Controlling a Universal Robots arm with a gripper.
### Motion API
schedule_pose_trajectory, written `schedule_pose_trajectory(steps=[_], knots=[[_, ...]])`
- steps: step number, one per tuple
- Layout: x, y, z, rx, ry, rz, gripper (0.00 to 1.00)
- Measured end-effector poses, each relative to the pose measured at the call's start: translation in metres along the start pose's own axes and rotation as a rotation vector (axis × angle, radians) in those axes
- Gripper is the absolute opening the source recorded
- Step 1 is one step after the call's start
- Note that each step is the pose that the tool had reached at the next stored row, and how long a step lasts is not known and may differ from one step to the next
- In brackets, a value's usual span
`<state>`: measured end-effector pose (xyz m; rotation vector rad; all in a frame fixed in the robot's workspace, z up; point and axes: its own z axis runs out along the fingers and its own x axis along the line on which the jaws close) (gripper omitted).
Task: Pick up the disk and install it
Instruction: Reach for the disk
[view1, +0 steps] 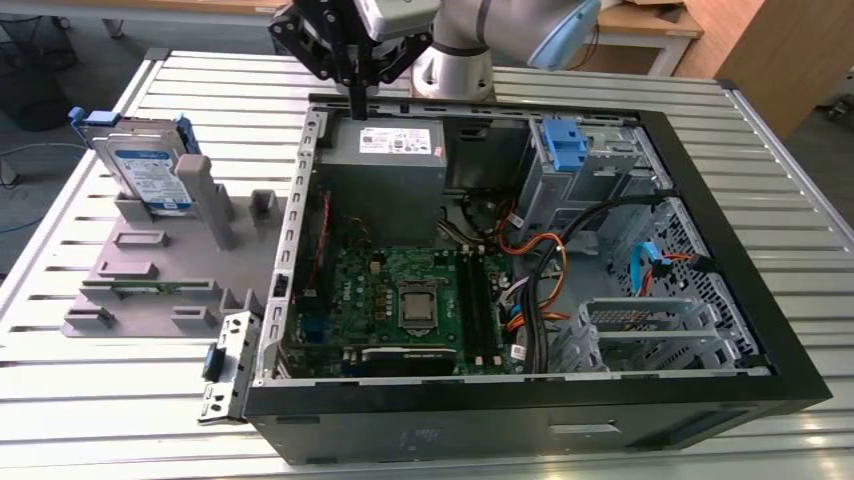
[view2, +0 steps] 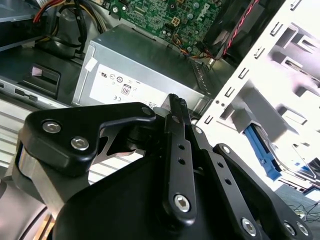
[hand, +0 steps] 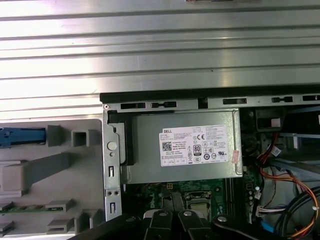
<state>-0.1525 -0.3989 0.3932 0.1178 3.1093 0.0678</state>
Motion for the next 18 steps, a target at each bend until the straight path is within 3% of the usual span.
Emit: schedule_pose_trajectory(steps=[10,18], knots=[[0.0015,-0.0001,0.0000,0.0000,0.0000,0.000,0.11],[0.0069,-0.0005,-0.0001,0.0000,-0.0002,0.000,0.11]])
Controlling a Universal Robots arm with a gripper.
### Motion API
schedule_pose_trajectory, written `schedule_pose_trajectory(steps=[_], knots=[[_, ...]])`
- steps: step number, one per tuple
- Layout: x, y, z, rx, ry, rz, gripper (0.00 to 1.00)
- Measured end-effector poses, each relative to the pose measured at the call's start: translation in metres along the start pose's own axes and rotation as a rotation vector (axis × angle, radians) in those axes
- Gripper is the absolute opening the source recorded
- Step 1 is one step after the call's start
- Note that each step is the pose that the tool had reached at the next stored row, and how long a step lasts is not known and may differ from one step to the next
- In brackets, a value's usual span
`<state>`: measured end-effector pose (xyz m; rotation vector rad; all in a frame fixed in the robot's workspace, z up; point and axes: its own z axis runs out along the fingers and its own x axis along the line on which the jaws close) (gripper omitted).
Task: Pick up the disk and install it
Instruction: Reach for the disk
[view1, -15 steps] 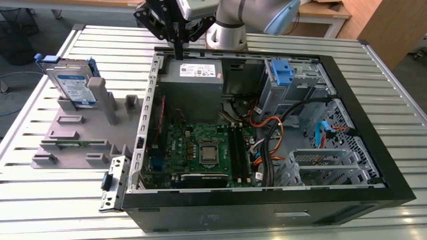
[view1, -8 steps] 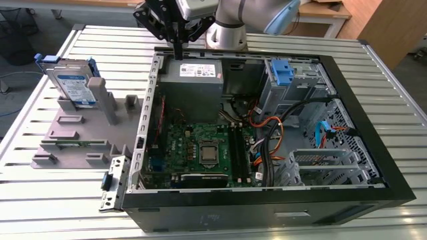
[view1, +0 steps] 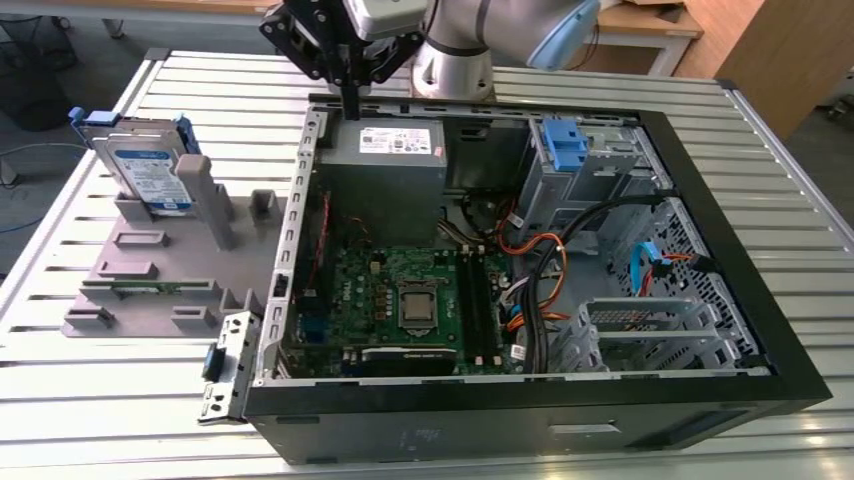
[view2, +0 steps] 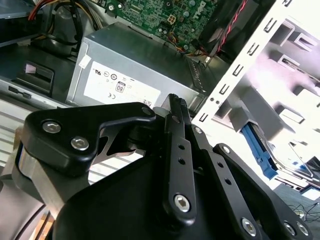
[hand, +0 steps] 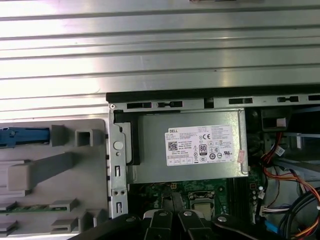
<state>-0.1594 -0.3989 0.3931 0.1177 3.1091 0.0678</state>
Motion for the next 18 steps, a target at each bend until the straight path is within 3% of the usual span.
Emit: schedule_pose_trajectory(steps=[10,18], knots=[[0.0084,-0.0006,-0.0001,-0.0001,-0.0004,0.000,0.11],[0.0087,-0.0007,-0.0002,0.0000,-0.0003,0.000,0.11]])
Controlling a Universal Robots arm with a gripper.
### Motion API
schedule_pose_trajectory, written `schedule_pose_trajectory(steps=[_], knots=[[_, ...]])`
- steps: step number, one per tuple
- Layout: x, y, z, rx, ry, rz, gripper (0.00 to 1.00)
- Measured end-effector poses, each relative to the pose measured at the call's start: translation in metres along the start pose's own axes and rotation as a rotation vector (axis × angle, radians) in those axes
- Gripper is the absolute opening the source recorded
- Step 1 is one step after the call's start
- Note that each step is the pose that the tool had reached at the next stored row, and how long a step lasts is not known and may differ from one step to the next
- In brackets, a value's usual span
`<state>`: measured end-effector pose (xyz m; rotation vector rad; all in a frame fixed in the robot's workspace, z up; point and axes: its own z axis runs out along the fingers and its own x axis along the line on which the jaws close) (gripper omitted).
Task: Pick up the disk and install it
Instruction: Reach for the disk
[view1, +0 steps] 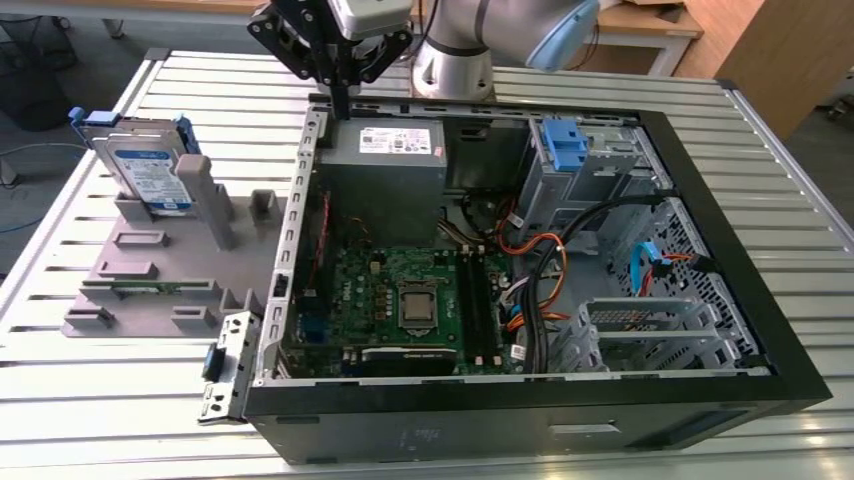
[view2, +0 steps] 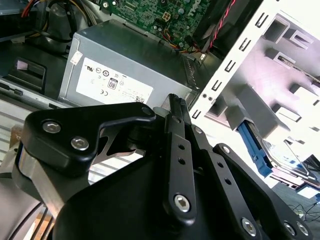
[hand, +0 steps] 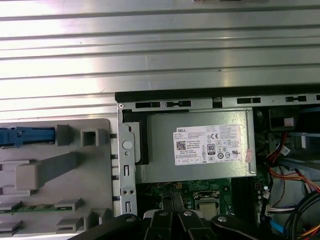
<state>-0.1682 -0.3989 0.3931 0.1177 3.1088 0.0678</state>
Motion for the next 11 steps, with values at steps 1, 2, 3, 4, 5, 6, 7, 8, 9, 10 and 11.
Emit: schedule_pose_trajectory(steps=[1,2,3,4,5,6,7,8,9,10,11], knots=[[0.0000,0.0000,0.0000,0.0000,0.0000,0.000,0.11],[0.0003,0.0000,0.0000,-0.0001,0.0000,0.000,0.11],[0.0007,-0.0001,0.0000,0.0000,0.0000,0.000,0.11],[0.0012,-0.0001,0.0000,-0.0001,-0.0001,0.000,0.11],[0.0019,-0.0002,-0.0001,0.0000,0.0000,0.000,0.11],[0.0027,-0.0002,-0.0001,0.0000,0.0000,0.000,0.11],[0.0037,-0.0003,-0.0001,0.0000,0.0000,0.000,0.11],[0.0048,-0.0004,-0.0001,0.0000,0.0000,0.000,0.11],[0.0059,-0.0004,-0.0001,0.0000,0.0000,0.000,0.11],[0.0071,-0.0005,-0.0002,0.0001,0.0000,0.000,0.11],[0.0080,-0.0006,-0.0002,0.0001,0.0000,0.000,0.11]])
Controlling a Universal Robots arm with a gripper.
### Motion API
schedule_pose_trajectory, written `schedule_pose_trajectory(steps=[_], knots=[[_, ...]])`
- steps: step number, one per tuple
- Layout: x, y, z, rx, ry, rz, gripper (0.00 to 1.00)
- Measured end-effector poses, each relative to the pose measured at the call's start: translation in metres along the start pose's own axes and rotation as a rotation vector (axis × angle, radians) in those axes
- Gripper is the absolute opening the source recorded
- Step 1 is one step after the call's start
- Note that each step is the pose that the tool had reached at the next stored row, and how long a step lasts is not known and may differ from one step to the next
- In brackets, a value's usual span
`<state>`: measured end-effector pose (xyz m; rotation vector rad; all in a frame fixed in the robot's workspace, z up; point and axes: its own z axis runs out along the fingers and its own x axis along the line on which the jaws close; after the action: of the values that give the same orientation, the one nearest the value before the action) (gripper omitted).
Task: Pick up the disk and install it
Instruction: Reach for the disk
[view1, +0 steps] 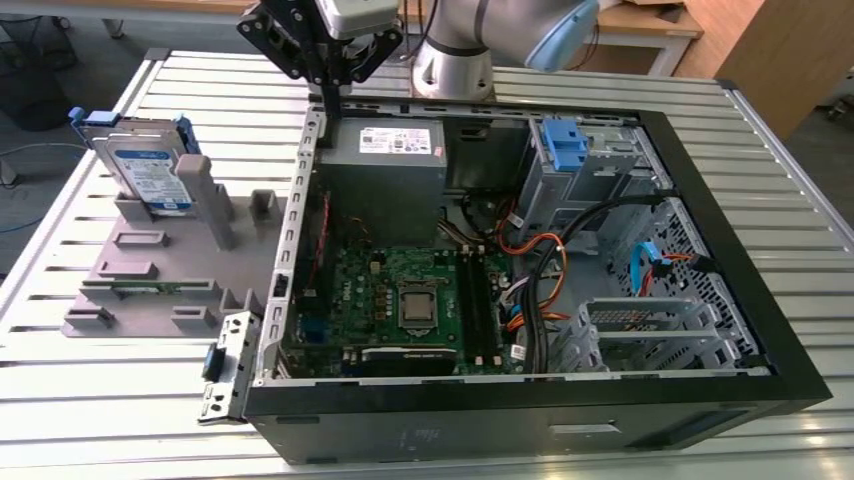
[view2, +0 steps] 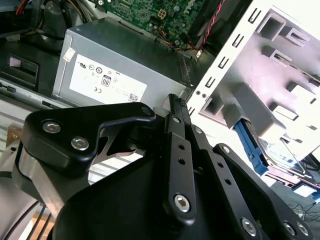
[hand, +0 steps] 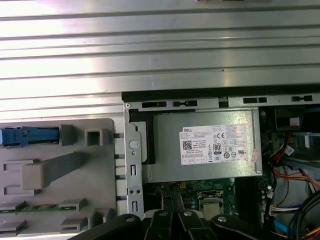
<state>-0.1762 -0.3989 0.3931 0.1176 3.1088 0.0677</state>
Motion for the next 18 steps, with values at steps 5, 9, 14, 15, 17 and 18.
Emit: schedule_pose_trajectory(steps=[5,9,14,15,17,18], knots=[[0.0063,-0.0005,-0.0001,0.0000,0.0000,0.000,0.11],[0.0133,-0.0010,0.0000,-0.0001,0.0000,0.000,0.11],[0.0220,-0.0017,0.0001,-0.0001,0.0000,0.000,0.11],[0.0234,-0.0018,0.0001,0.0000,0.0000,0.000,0.11],[0.0262,-0.0020,0.0001,0.0000,0.0000,0.000,0.11],[0.0277,-0.0020,0.0001,0.0000,0.0000,0.000,0.11]])
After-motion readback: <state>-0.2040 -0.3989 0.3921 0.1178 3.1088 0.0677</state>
